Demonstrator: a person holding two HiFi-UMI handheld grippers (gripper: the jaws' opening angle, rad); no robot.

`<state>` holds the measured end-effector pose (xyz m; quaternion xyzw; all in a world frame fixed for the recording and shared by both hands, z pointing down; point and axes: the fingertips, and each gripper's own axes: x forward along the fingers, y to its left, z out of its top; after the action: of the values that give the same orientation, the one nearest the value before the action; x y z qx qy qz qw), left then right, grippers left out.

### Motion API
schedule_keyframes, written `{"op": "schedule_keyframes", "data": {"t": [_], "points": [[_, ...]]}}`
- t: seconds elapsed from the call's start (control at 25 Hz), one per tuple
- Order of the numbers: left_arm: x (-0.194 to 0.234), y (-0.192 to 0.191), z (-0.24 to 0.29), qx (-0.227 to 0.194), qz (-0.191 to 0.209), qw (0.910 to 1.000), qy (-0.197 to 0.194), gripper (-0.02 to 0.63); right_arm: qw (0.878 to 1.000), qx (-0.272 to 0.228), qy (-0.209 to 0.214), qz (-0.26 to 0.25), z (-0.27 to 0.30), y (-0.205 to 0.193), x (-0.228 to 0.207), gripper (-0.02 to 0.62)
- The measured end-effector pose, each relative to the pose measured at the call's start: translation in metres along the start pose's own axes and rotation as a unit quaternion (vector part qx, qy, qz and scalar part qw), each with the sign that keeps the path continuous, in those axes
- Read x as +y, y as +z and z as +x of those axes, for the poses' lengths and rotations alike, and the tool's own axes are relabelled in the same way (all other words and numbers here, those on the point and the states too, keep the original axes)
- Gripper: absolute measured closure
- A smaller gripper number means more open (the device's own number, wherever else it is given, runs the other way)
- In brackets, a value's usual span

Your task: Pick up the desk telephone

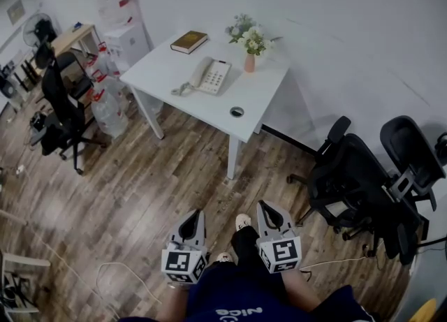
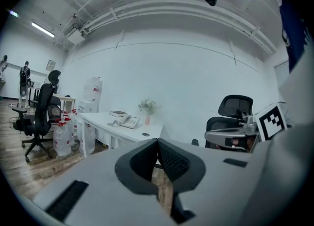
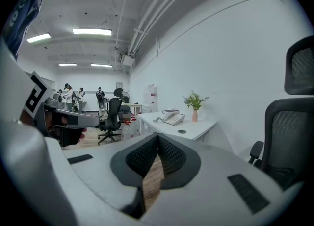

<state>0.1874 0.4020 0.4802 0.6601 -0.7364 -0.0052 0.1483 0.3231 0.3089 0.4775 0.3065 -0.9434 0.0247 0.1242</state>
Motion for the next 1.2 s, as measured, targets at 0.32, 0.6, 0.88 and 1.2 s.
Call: {"op": "schedule_keyframes", "data": {"t": [0.32, 0.6, 0.88, 1.2], "points": [[0.018, 0.017, 0.073, -0.007, -0.005, 0.9998, 0.02, 0.589, 1.0, -0.004, 0.019, -0.004, 0.081, 0.015, -0.057, 0.574], [0.027, 0.049, 0.155, -0.013, 0.01, 0.9991, 0.038, 0.589, 0.998, -0.019, 0.061, -0.012, 0.159, 0.042, -0.093, 0.574], [0.031, 0.058, 0.215, -0.012, 0.001, 0.9987, 0.05, 0.589, 0.995, -0.016, 0.094, -0.014, 0.21, 0.051, -0.122, 0.574], [0.053, 0.052, 0.244, 0.001, -0.021, 0.9981, 0.058, 0.589, 0.992, 0.006, 0.126, -0.019, 0.245, 0.049, -0.114, 0.574]]}}
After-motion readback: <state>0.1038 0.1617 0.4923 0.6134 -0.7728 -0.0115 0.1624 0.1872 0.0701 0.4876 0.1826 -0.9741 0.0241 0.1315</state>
